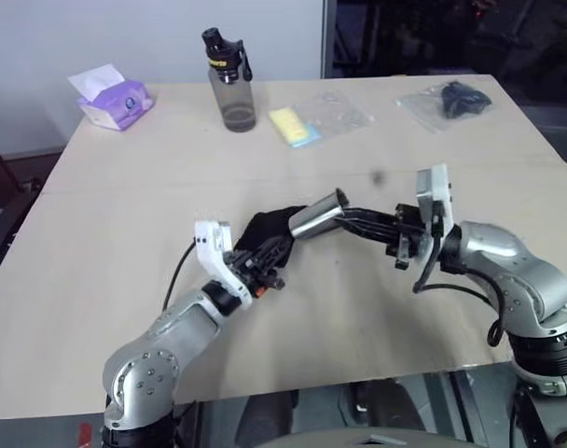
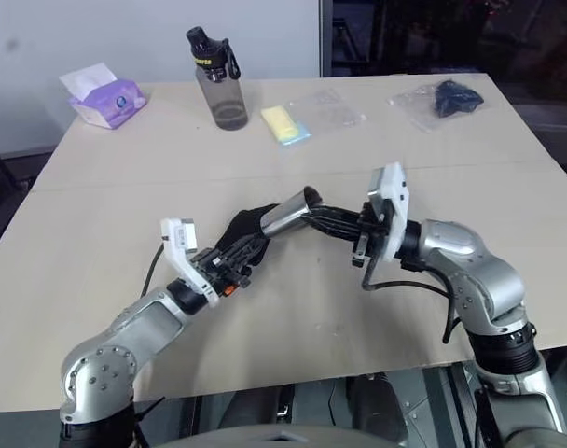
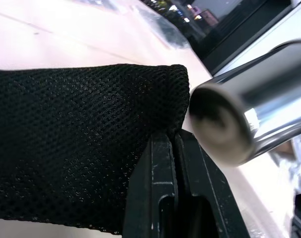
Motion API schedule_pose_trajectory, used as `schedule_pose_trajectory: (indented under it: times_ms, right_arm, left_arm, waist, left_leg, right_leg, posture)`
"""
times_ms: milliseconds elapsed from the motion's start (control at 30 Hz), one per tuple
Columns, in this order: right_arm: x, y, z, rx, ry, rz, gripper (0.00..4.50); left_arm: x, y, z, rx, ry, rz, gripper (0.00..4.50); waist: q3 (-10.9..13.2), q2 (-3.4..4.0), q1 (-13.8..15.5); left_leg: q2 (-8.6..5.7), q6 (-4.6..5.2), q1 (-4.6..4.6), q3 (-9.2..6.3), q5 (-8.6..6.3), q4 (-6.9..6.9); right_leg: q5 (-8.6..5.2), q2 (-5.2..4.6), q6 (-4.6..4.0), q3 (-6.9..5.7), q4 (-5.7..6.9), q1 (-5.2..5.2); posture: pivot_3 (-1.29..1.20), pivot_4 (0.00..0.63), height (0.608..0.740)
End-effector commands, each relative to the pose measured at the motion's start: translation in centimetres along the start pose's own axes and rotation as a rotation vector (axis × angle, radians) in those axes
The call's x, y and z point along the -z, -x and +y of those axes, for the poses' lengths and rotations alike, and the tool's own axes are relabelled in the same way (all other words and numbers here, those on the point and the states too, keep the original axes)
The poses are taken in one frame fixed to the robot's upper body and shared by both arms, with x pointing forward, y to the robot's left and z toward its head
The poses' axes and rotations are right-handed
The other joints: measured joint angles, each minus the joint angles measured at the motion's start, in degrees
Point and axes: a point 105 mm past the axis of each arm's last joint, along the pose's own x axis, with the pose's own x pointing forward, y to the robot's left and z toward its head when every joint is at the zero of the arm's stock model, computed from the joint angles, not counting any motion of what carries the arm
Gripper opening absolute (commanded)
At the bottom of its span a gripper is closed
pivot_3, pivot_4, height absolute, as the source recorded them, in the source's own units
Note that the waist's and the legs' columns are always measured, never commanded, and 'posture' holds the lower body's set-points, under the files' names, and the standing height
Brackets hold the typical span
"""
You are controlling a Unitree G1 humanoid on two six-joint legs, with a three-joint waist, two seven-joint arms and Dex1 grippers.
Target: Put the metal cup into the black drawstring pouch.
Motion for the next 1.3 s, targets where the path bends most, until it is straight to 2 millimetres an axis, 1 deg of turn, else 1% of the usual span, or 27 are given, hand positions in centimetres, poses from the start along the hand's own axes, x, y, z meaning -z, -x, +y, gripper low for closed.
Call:
schedule_pose_trajectory:
  times_ms: [33,167,300,333,400,500,600,667,800,867,933,1067,1167,1300]
  right_arm:
    - [0.3,-0.6,0.0,0.034,-0.011,-0.033,0.04]
    - [1.1,-0.7,-0.6,0.082,-0.021,-0.019,0.04]
    - [2.2,-0.4,-0.8,0.107,-0.005,0.043,0.00]
    - [2.6,-0.3,-0.9,0.107,0.009,0.066,0.00]
    - [3.4,0.0,-0.9,0.102,0.040,0.115,0.00]
    - [4.0,0.2,-1.0,0.104,0.074,0.152,0.00]
    - [3.9,0.2,-1.1,0.114,0.067,0.139,0.00]
    - [3.9,0.3,-1.2,0.125,0.064,0.136,0.00]
    - [4.2,1.4,-1.9,0.174,0.060,0.151,0.00]
    - [4.4,2.0,-2.3,0.196,0.066,0.162,0.00]
    - [4.6,2.9,-2.6,0.227,0.063,0.177,0.00]
    - [4.8,4.2,-2.9,0.252,0.070,0.205,0.00]
    - [4.4,5.3,-3.3,0.272,0.089,0.224,0.00]
    - [4.2,5.5,-3.4,0.276,0.099,0.227,0.00]
  left_arm:
    - [-0.4,0.4,-1.1,0.048,-0.015,-0.017,0.00]
    - [-0.3,0.6,-1.4,0.062,-0.005,-0.018,0.00]
    - [-0.4,0.6,-1.2,0.053,-0.008,-0.023,1.20]
    - [-0.5,0.6,-1.2,0.050,-0.007,-0.025,1.63]
    - [-0.6,0.6,-1.0,0.045,-0.005,-0.030,2.66]
    - [-0.7,0.6,-0.9,0.046,0.005,-0.033,2.66]
    - [-0.6,0.6,-0.9,0.047,0.010,-0.028,2.66]
    - [-0.2,0.8,-0.7,0.042,-0.006,0.002,2.66]
    - [0.6,0.7,0.5,-0.028,-0.117,0.068,2.66]
    - [1.3,0.5,0.9,-0.048,-0.216,0.122,2.66]
    - [1.9,0.0,0.9,-0.055,-0.325,0.163,2.66]
    - [2.6,-0.8,1.3,-0.070,-0.450,0.195,2.66]
    - [2.7,-2.1,1.6,-0.091,-0.527,0.203,2.66]
    - [2.6,-2.9,2.1,-0.127,-0.615,0.213,2.66]
  waist:
    - [0.0,0.00,0.0]
    - [0.0,0.02,0.0]
    - [0.0,0.02,0.1]
    - [0.0,0.02,0.0]
    - [0.0,0.02,0.0]
    - [0.0,0.02,0.0]
    - [0.0,0.02,0.0]
    - [0.0,0.02,0.0]
    - [0.0,0.02,0.1]
    - [0.0,0.03,0.1]
    - [0.0,0.03,0.2]
    - [0.0,0.03,0.1]
    - [0.0,0.06,0.2]
    - [0.0,0.07,0.1]
  left_leg:
    - [0.00,0.00,-0.02,0.01,0.00,0.00]
    - [0.01,0.00,-0.09,-0.01,0.00,-0.01]
    - [-0.03,0.00,-0.10,-0.01,0.00,0.01]
    - [-0.03,-0.01,-0.10,-0.01,0.00,0.01]
    - [-0.03,0.00,-0.10,0.01,0.00,0.01]
    - [-0.03,-0.01,-0.10,0.02,0.00,0.00]
    - [-0.03,-0.01,-0.10,0.02,0.00,0.00]
    - [-0.02,0.00,-0.10,0.01,0.00,0.00]
    - [-0.03,-0.01,-0.11,0.02,0.00,0.00]
    - [-0.07,-0.01,-0.15,0.04,0.00,0.00]
    - [-0.09,-0.01,-0.15,0.06,0.00,0.01]
    - [-0.10,-0.01,-0.19,0.06,0.00,-0.01]
    - [-0.11,0.00,-0.19,0.07,0.00,-0.02]
    - [-0.11,0.00,-0.22,0.07,0.00,-0.01]
  right_leg:
    - [0.00,0.01,0.00,-0.04,0.00,0.00]
    - [0.01,0.01,-0.02,-0.08,0.01,-0.04]
    - [-0.04,-0.02,0.05,-0.08,-0.01,-0.03]
    - [-0.04,-0.02,0.06,-0.08,-0.02,-0.03]
    - [-0.04,-0.03,0.05,-0.07,-0.02,-0.04]
    - [-0.04,-0.02,0.06,-0.09,-0.02,-0.04]
    - [-0.07,-0.01,0.10,-0.11,-0.02,-0.04]
    - [-0.09,-0.01,0.14,-0.11,-0.02,-0.04]
    - [-0.09,-0.01,0.13,-0.11,-0.02,-0.03]
    - [-0.09,-0.04,0.13,-0.13,-0.05,-0.03]
    - [-0.10,-0.05,0.15,-0.10,-0.07,-0.04]
    - [-0.10,-0.07,0.15,-0.08,-0.15,-0.04]
    - [-0.10,-0.07,0.15,-0.12,-0.16,-0.03]
    - [-0.10,-0.06,0.17,-0.14,-0.17,-0.03]
  posture:
    - [0.00,0.150,0.740]
    - [0.00,0.150,0.740]
    - [0.00,0.150,0.740]
    - [0.00,0.150,0.740]
    - [0.00,0.150,0.740]
    - [0.00,0.150,0.740]
    - [0.00,0.150,0.740]
    - [0.00,0.150,0.740]
    - [0.00,0.150,0.740]
    - [0.00,0.150,0.740]
    - [0.00,0.150,0.740]
    - [0.00,0.150,0.740]
    - [0.00,0.150,0.740]
    - [0.00,0.150,0.740]
